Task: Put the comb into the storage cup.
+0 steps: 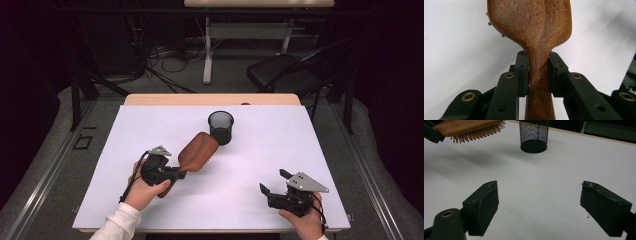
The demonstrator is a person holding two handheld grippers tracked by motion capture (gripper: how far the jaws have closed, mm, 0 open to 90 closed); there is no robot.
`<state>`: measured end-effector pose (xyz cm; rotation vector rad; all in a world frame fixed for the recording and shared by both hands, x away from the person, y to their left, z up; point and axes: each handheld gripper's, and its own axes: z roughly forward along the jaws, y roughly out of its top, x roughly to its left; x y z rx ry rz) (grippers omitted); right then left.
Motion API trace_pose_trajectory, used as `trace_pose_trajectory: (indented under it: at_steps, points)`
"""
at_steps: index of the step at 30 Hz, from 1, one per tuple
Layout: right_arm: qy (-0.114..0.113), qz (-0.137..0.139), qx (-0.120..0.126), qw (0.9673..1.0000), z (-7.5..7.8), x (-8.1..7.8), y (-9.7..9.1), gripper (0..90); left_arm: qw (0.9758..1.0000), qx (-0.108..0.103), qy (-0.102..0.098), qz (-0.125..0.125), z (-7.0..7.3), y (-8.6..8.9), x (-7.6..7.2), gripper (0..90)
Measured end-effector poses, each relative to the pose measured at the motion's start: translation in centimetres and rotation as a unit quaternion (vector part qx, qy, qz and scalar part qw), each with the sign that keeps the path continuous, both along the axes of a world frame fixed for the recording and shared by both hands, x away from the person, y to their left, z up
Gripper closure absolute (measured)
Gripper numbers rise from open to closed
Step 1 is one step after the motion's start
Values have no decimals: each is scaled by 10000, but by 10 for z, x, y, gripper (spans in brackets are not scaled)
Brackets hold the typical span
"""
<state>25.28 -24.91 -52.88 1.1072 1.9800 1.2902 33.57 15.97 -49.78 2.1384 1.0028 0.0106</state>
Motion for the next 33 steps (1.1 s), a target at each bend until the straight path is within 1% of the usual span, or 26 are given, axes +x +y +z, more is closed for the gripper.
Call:
trace_pose_trajectory:
  at_steps: [5,14,19,23,33]
  points:
    - [1,7,-2,10000,0,0,0,148,9999,-125,-72,4,7,0,0,731]
    - [-2,6,2,10000,0,0,0,147,9994,-246,-228,-32,17,-3,-1,732]
    - [1,5,6,10000,0,0,0,147,9992,-306,-254,-49,20,-6,-1,733]
    - [-2,7,0,10000,0,0,0,148,9988,-412,-272,-53,23,-7,-1,733]
    - [-6,8,5,10000,0,0,0,147,9975,-577,-392,-90,32,-13,-1,733]
